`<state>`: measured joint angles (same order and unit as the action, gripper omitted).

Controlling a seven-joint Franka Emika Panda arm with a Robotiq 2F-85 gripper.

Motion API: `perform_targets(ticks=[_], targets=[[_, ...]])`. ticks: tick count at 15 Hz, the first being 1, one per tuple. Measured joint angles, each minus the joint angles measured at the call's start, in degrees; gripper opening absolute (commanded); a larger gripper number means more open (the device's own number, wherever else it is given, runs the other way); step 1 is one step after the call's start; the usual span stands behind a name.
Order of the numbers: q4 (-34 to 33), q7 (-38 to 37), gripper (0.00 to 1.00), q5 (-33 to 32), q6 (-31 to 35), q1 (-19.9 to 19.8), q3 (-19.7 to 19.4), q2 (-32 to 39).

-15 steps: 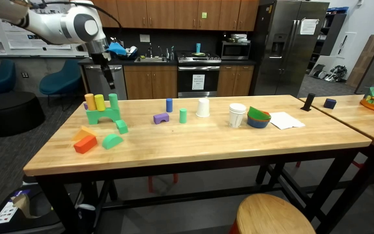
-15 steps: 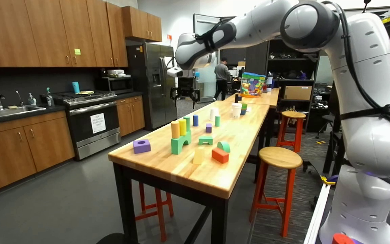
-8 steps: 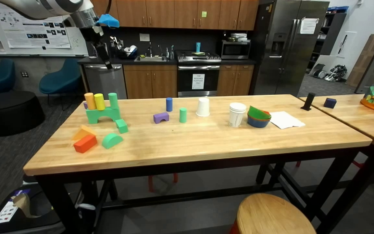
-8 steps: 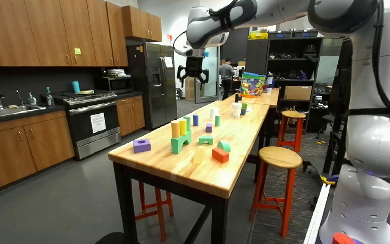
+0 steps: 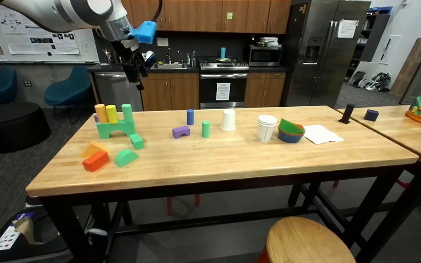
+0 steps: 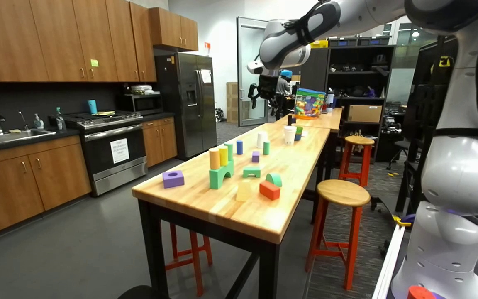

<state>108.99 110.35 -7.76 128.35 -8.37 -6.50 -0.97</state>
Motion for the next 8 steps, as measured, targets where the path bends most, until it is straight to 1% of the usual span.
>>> perform_targets(ticks=[3, 8], targets=[[1.36, -1.85, 1.0, 0.0, 1.17, 0.06, -0.17, -0.25], [1.38, -1.66, 1.0, 0.11, 0.94, 0.33, -0.02, -0.08]])
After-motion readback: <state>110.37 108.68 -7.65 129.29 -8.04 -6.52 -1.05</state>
